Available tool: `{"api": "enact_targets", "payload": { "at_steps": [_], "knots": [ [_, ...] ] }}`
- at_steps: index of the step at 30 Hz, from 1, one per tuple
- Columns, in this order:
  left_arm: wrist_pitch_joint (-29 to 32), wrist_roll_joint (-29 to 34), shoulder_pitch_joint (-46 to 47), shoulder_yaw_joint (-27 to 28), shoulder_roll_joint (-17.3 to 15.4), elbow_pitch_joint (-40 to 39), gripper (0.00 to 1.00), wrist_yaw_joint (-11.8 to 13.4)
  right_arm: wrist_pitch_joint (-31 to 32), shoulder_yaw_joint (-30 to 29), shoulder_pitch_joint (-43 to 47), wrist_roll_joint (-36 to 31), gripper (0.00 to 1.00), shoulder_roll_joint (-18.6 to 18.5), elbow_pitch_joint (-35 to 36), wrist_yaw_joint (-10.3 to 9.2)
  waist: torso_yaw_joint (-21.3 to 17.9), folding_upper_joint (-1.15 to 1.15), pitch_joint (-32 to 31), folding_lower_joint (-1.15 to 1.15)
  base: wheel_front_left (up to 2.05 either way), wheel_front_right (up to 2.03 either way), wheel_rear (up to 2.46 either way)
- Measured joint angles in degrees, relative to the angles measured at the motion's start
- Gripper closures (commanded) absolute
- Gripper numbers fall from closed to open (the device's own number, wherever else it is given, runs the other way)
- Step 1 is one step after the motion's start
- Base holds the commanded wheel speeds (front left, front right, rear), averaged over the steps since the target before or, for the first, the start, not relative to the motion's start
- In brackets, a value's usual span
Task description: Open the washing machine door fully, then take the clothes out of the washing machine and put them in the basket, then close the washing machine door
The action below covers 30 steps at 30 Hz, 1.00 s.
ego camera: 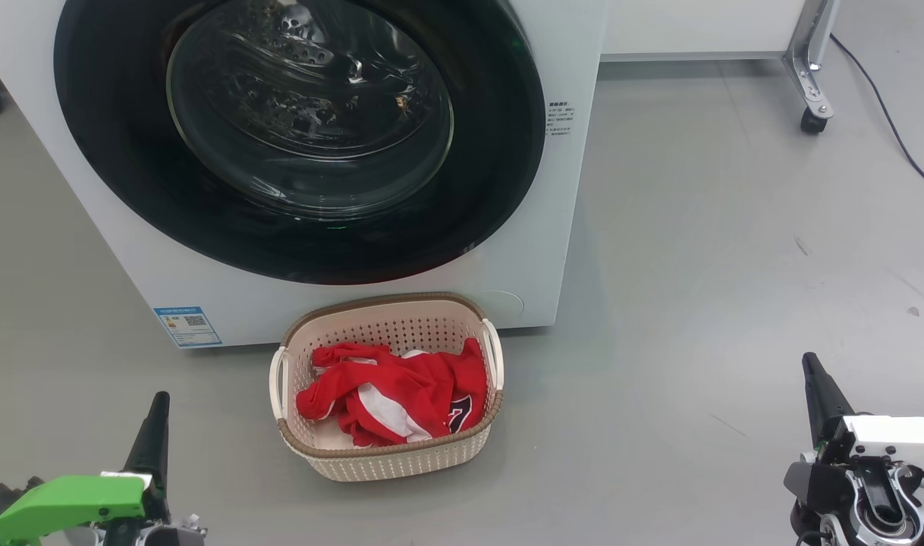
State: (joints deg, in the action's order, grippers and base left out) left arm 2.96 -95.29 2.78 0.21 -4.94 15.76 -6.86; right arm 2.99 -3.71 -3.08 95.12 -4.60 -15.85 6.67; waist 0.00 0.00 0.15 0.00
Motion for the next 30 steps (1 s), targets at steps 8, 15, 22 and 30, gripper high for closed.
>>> {"api": "enact_targets", "payload": {
  "at_steps": [8, 15, 22, 30],
  "knots": [
    [0.00, 0.00, 0.43, 0.03, 0.01, 0.07, 1.00, 0.00, 0.00, -0.03, -0.01, 0.00, 1.00, 0.00, -0.05, 0.05, 0.00, 0.00, 0.00, 0.00, 0.00, 0.00, 0.00],
    [0.01, 0.00, 0.44, 0.08, 0.03, 0.11, 1.00, 0.00, 0.20, -0.09, -0.02, -0.01, 1.00, 0.01, -0.18, 0.29, 0.00, 0.00, -0.01, 0.00, 0.00, 0.00, 0.00],
    [0.01, 0.00, 0.44, 0.13, 0.04, 0.13, 1.00, 0.00, 0.24, -0.11, -0.03, -0.01, 1.00, 0.01, -0.21, 0.30, 0.00, 0.00, -0.01, 0.00, 0.00, 0.00, 0.00],
    [0.02, 0.00, 0.45, 0.18, 0.05, 0.15, 1.00, -0.01, 0.24, -0.16, -0.03, -0.01, 1.00, 0.02, -0.23, 0.30, 0.00, 0.00, -0.01, 0.00, 0.00, 0.00, 0.00]
  ]
}}
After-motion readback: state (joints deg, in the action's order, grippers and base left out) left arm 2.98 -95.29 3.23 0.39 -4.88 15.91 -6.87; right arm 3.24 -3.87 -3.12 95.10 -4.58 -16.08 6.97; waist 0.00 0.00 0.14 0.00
